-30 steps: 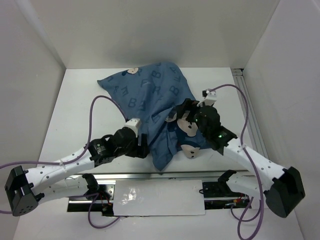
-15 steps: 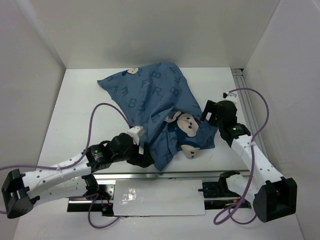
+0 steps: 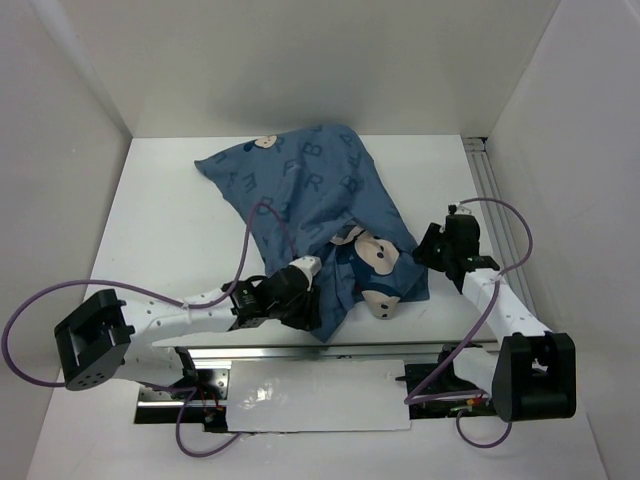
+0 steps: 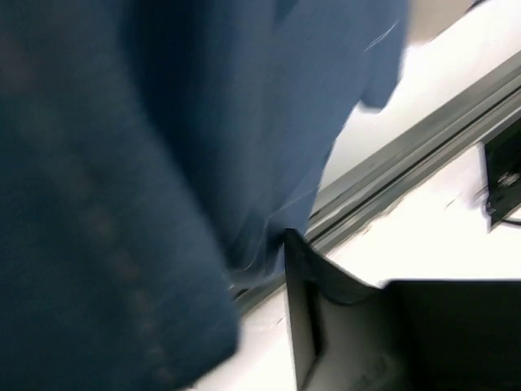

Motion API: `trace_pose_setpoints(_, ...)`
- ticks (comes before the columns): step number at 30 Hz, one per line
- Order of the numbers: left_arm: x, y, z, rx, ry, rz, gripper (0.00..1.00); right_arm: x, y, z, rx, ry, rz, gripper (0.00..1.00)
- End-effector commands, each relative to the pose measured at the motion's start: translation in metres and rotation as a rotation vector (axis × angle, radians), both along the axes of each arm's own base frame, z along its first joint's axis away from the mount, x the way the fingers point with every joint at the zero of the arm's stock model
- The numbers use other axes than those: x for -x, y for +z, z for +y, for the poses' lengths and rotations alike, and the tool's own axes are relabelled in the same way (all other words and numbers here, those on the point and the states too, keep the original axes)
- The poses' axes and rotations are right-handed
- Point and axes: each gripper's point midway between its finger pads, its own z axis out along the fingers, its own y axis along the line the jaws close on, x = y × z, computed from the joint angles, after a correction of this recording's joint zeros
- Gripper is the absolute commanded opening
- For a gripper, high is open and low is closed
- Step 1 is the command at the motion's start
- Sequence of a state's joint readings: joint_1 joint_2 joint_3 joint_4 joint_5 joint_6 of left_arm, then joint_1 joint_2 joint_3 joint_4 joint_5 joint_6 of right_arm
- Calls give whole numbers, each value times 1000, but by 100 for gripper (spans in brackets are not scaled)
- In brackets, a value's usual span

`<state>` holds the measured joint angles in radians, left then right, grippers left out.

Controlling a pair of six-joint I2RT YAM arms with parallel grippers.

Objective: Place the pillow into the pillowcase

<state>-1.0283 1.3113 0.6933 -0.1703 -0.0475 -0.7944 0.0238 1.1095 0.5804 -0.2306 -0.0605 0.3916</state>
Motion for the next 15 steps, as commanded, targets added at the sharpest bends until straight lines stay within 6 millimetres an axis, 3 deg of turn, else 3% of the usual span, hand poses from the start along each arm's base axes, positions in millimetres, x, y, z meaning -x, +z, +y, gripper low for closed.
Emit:
trace_pose_setpoints(1,-22,35,-25,123,37,-96,46,-13,16,18,-74,89,-86,32)
trace_pose_setpoints(2,-23,37,-27,134,37,-103,28,-12,20,15,-67,68,-97,0)
trace_pose_setpoints(3,-25,41,-25,138,48,-117,10,-12,23,12,-54,53,-96,0)
trace_pose_setpoints(4,-27,39,-23,129,70,-113,0,-13,27,8,-39,36,-110,0)
trace_pose_setpoints(8,-33,50,-12,137,116,-166,0,-10,31,-23,47,-137,-96,0)
trace_pose_setpoints(9,-30,41,1,99,131,-164,0,-9,30,-39,88,-225,-92,0)
trace_pose_setpoints(11,-25,55,9,134,133,-182,0,-14,37,-54,113,-314,-106,0)
trace_pose_setpoints(13,-14,45,28,97,131,-163,0,-26,41,-68,126,-396,-141,0)
trace_pose_setpoints(15,-5,50,39,101,123,-157,0,-37,52,-79,146,-453,-167,0)
